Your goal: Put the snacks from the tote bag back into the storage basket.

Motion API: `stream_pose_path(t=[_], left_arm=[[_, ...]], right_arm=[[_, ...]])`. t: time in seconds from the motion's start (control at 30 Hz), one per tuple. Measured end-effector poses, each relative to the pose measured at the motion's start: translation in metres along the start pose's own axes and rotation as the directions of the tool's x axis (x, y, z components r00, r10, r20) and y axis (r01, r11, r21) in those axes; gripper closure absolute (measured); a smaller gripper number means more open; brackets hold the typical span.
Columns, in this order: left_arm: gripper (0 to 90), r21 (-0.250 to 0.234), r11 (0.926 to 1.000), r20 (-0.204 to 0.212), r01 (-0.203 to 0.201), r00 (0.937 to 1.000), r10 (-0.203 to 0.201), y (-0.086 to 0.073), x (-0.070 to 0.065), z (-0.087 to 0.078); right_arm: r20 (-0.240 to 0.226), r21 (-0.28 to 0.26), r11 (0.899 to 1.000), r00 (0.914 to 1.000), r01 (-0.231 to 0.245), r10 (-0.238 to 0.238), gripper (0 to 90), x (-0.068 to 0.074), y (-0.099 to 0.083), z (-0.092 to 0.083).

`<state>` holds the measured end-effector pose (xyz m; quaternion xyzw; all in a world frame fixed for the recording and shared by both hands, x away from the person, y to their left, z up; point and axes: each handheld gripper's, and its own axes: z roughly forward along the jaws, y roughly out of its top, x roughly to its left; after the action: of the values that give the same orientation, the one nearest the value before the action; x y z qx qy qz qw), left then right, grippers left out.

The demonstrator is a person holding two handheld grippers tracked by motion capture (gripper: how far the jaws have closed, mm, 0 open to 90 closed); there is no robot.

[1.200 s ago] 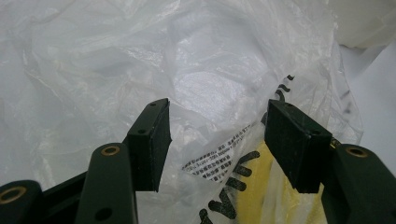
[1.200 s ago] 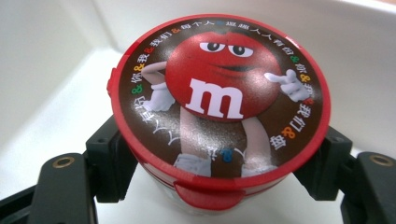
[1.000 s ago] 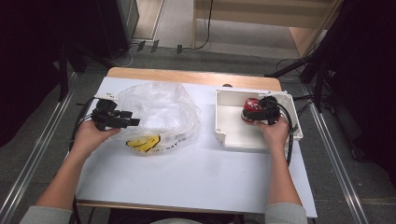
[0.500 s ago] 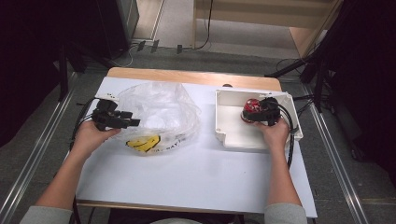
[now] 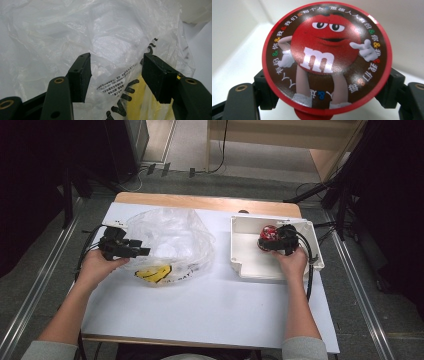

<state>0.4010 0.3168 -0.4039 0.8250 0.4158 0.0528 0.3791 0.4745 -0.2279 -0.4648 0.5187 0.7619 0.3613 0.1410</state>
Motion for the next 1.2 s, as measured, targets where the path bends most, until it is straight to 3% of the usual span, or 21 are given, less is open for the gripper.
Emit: stream_pose_path(t=[0.47,0.73,1.0,1.2], left_arm=[[41.6,-0.006,1.0000,0.002,0.008,1.0000,-0.008,0.000,0.001,-0.002],[41.7,-0.002,1.0000,-0.001,0.008,1.0000,-0.008,0.000,0.001,-0.002],[41.6,-0.008,0.9999,-0.004,0.014,0.9999,-0.014,0.000,0.002,-0.004],[41.6,-0.010,0.9999,-0.002,0.012,0.9999,-0.012,0.000,0.002,-0.004]], right_arm=[[-0.002,0.007,1.000,0.9996,-0.028,0.028,22.1,0.001,0.001,-0.008],[0.012,-0.012,1.000,0.9997,-0.021,0.021,22.1,0.006,0.004,-0.023],[0.045,0.014,1.000,0.9989,-0.008,0.008,22.1,0.014,0.005,-0.033],[0.039,0.003,1.000,0.9988,-0.029,0.029,22.5,0.018,0.007,-0.045]])
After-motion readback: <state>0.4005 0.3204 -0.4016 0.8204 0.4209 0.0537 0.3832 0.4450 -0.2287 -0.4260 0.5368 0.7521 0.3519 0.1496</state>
